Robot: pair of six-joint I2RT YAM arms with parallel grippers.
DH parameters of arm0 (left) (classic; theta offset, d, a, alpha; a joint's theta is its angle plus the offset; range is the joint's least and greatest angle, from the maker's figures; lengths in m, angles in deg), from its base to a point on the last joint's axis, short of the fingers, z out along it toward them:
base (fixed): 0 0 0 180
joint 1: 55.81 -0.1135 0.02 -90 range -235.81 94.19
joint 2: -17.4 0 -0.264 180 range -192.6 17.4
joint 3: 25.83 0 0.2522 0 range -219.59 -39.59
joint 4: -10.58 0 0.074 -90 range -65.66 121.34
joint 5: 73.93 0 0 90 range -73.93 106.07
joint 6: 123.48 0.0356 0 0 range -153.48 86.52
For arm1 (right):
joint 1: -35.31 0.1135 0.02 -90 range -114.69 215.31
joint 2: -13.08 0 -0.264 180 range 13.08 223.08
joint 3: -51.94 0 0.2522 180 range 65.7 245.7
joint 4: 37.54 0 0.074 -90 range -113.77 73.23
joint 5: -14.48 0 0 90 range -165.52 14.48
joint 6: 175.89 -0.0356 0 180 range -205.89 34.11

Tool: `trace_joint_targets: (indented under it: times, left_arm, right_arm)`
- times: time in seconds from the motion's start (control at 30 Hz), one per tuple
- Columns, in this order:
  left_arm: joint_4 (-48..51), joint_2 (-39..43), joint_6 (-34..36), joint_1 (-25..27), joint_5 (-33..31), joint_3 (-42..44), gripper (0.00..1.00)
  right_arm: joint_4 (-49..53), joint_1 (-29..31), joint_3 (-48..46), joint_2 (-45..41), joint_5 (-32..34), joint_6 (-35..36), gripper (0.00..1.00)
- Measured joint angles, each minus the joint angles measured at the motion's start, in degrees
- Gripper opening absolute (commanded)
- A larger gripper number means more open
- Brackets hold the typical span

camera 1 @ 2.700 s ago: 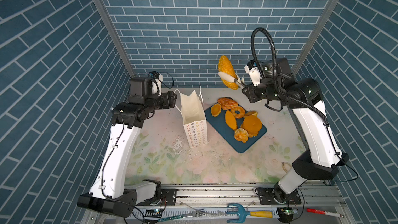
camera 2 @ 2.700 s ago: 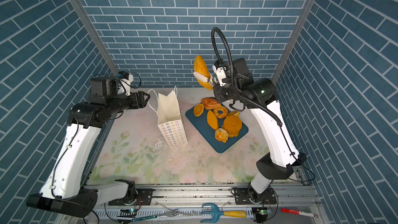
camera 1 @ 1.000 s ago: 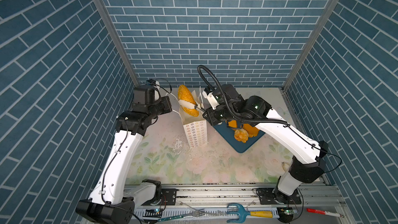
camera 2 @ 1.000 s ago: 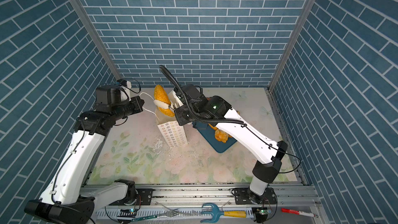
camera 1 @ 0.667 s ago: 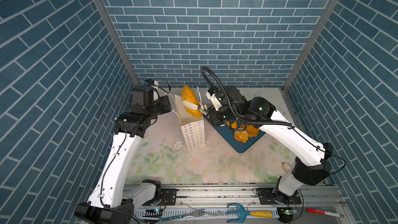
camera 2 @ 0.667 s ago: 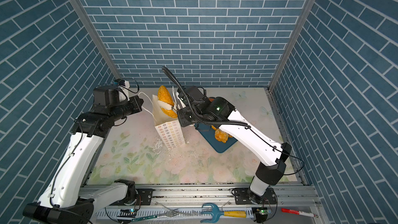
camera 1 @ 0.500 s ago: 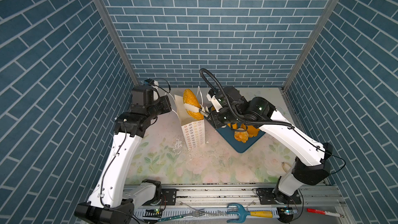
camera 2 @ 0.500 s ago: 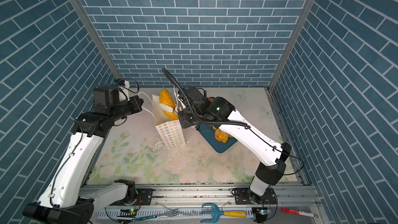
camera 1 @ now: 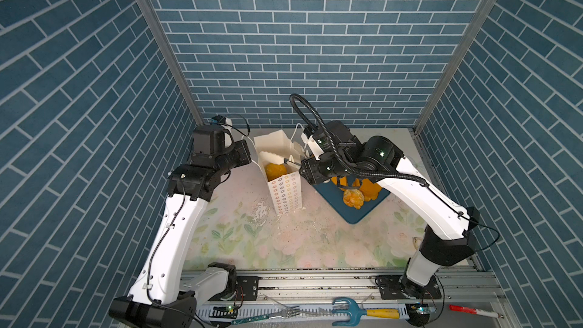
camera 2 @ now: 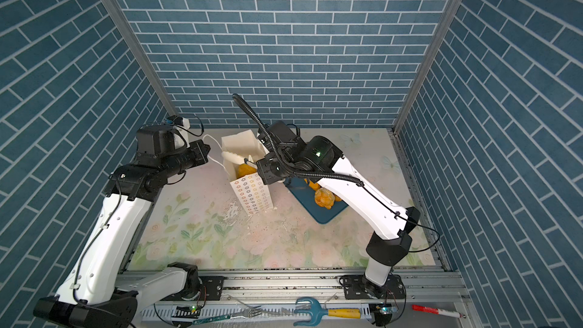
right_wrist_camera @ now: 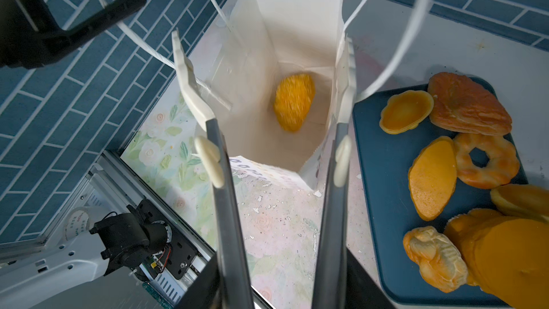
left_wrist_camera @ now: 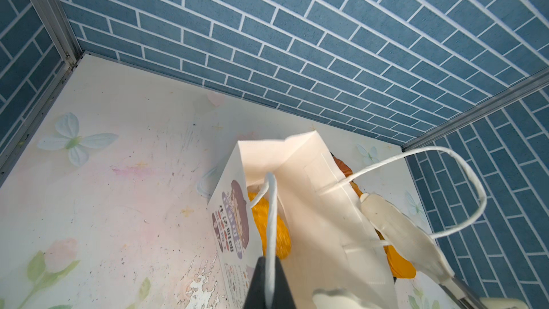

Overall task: Place the fake bread into the paper bag
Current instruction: 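Carry the loaf over the bag held by the left gripper and release, then withdraw the empty tongs from the bag back over the tray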

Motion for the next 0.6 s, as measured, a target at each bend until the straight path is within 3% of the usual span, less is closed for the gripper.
trace_joint_targets:
  times: [0.6]
  left_arm:
    - [0.28, -0.17, 0.42, 0.0, -0.02, -0.24, 0.0]
  right_arm:
    - [-4.26, 0.31, 7.23, -0.24, 1.62, 8.59, 0.48]
